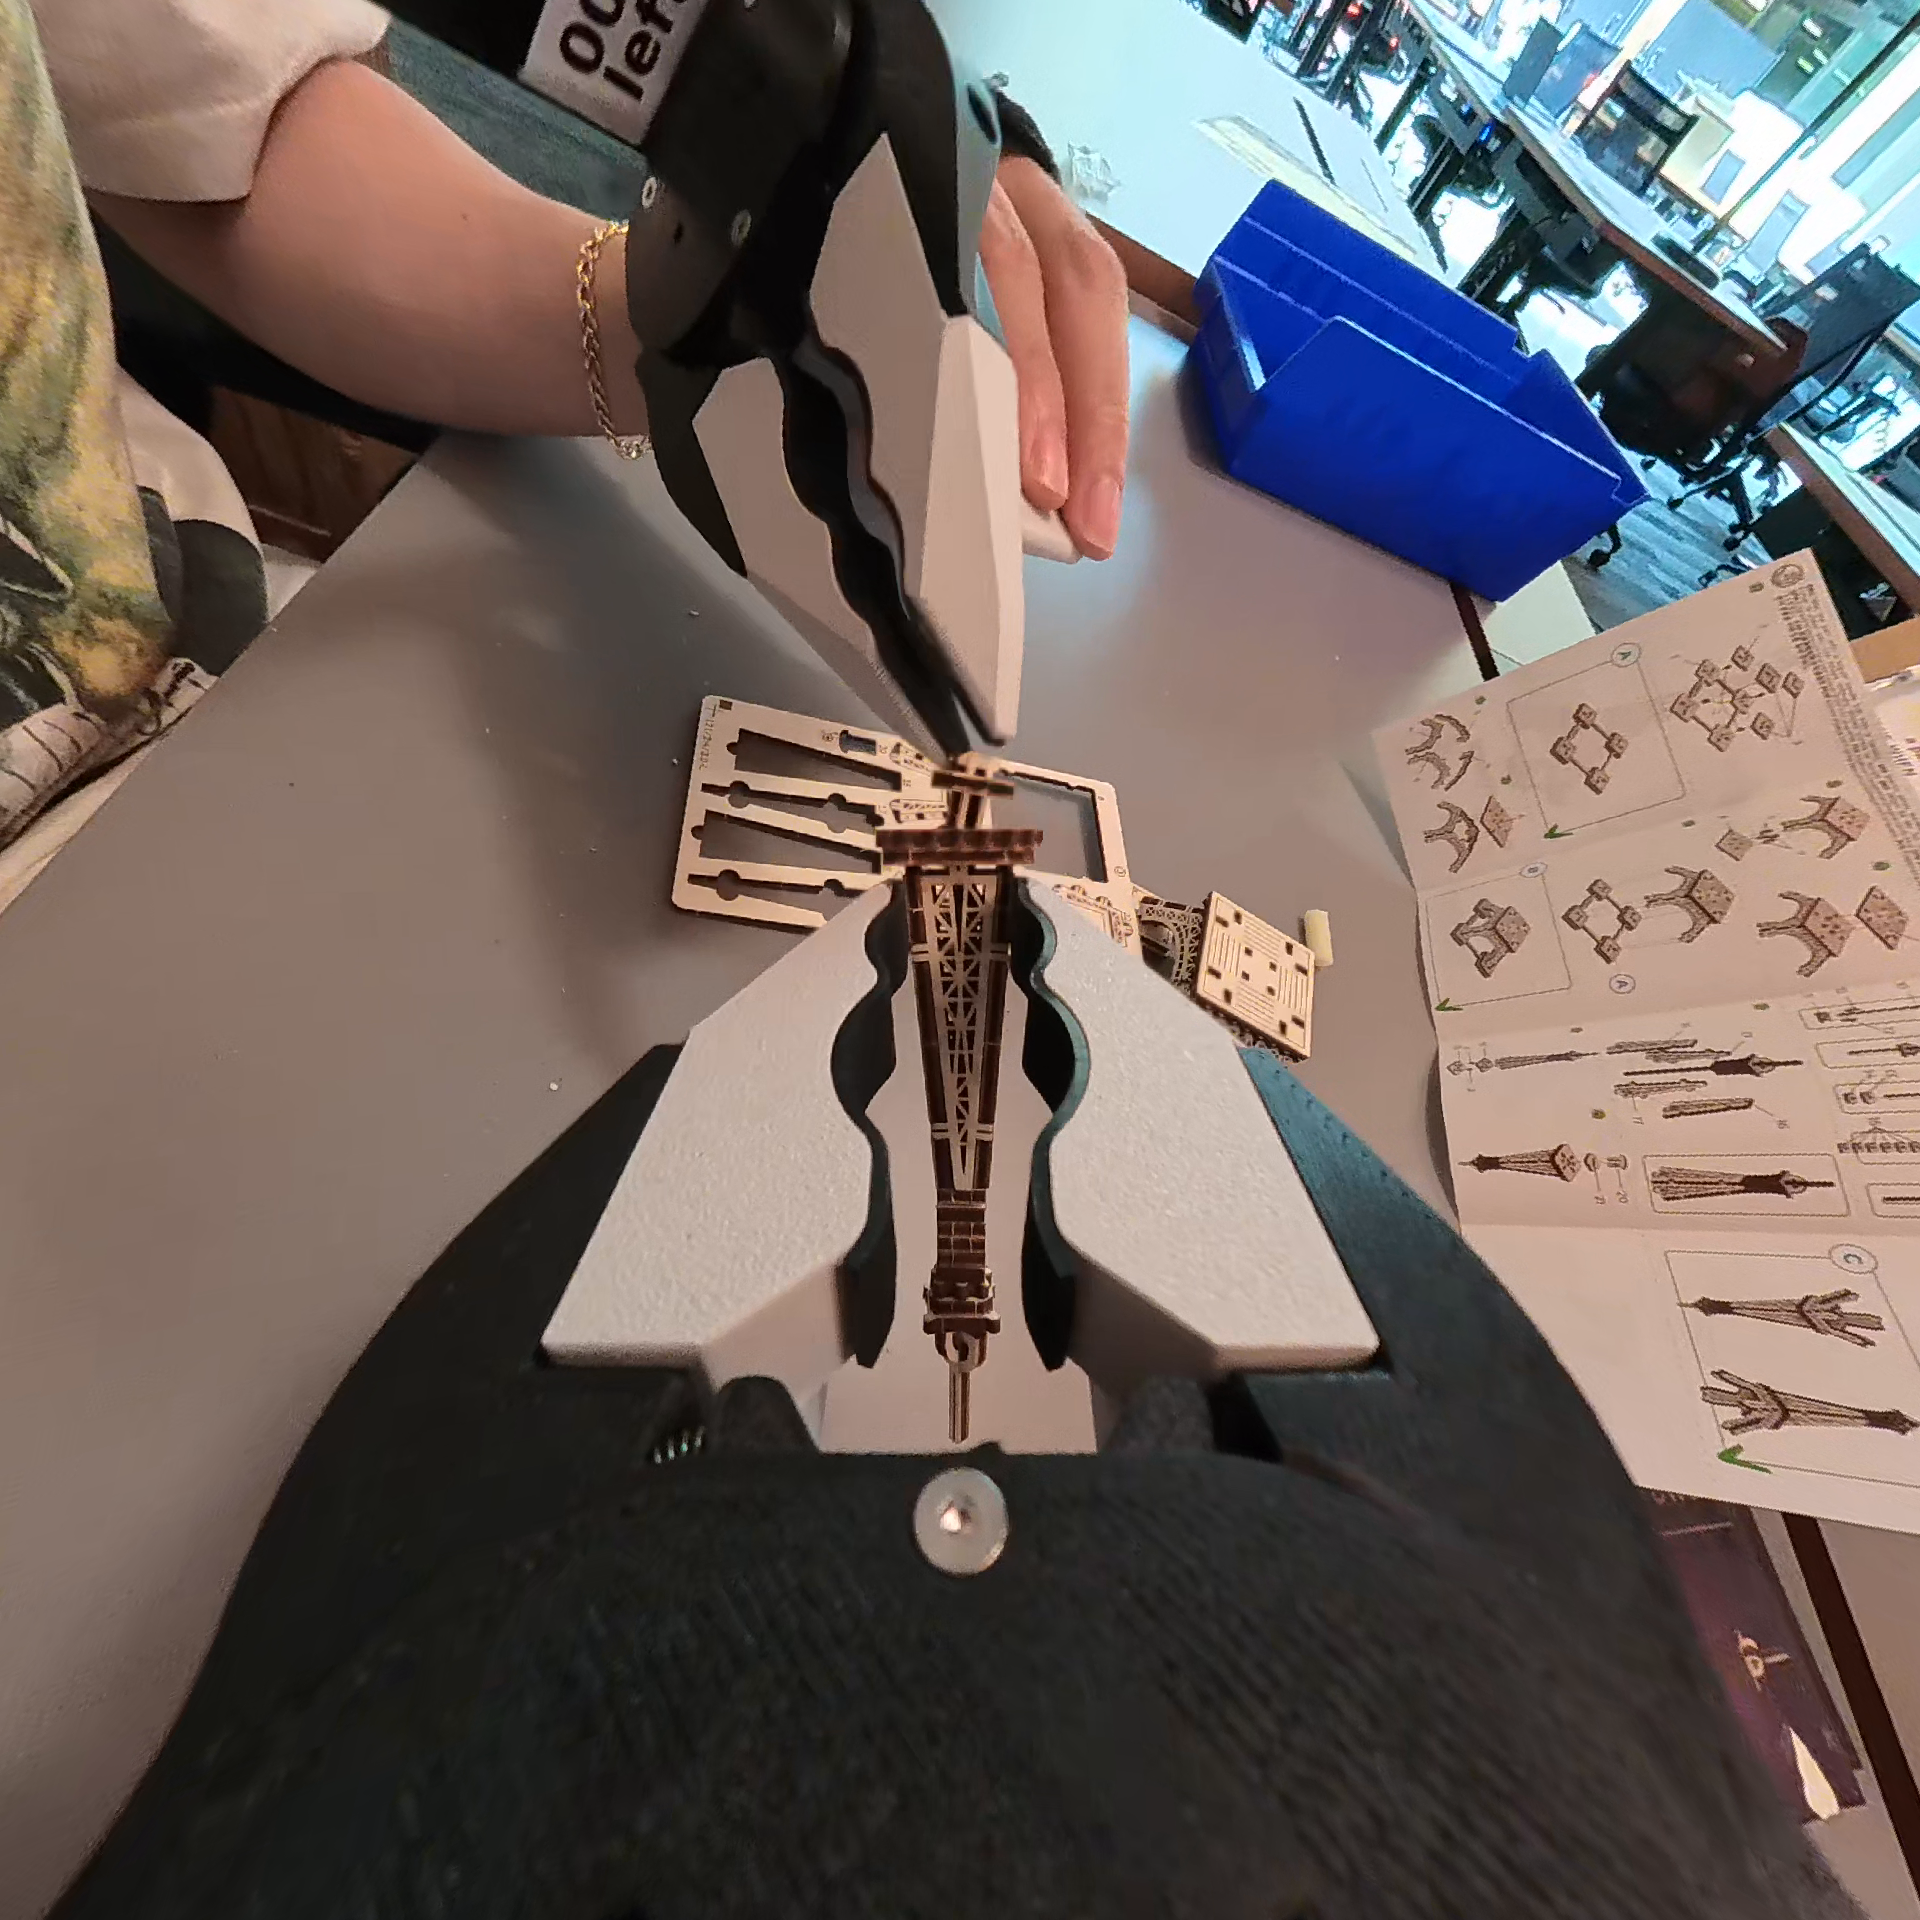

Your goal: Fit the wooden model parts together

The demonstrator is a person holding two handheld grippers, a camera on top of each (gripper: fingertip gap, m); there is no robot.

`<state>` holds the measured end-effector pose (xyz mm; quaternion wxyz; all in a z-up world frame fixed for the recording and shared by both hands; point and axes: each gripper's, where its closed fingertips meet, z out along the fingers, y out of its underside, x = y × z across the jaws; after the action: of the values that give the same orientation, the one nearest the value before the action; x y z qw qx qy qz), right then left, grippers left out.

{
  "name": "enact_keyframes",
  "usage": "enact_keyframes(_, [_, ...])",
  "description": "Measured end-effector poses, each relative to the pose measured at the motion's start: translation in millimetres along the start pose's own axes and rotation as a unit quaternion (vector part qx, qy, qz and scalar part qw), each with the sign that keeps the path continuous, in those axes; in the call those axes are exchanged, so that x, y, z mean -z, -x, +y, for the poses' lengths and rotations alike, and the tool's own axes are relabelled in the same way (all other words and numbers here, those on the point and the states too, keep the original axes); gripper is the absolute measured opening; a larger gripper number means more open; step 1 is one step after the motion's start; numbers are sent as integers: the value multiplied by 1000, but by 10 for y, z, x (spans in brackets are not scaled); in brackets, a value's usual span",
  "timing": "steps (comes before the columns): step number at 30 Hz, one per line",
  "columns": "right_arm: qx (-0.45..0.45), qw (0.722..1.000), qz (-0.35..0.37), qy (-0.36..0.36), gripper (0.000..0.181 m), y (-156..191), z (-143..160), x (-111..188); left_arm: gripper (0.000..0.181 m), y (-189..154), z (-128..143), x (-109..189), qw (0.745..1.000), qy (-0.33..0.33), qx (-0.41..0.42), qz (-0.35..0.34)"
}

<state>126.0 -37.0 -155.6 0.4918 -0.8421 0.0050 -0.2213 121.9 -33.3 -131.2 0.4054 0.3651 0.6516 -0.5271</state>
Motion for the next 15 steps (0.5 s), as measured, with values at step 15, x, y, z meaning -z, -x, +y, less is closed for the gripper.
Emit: enact_keyframes(15, [19, 1000, -6, 2, 17, 34, 34, 8, 1, -124, 1, -26, 999, 7, 24, 49])
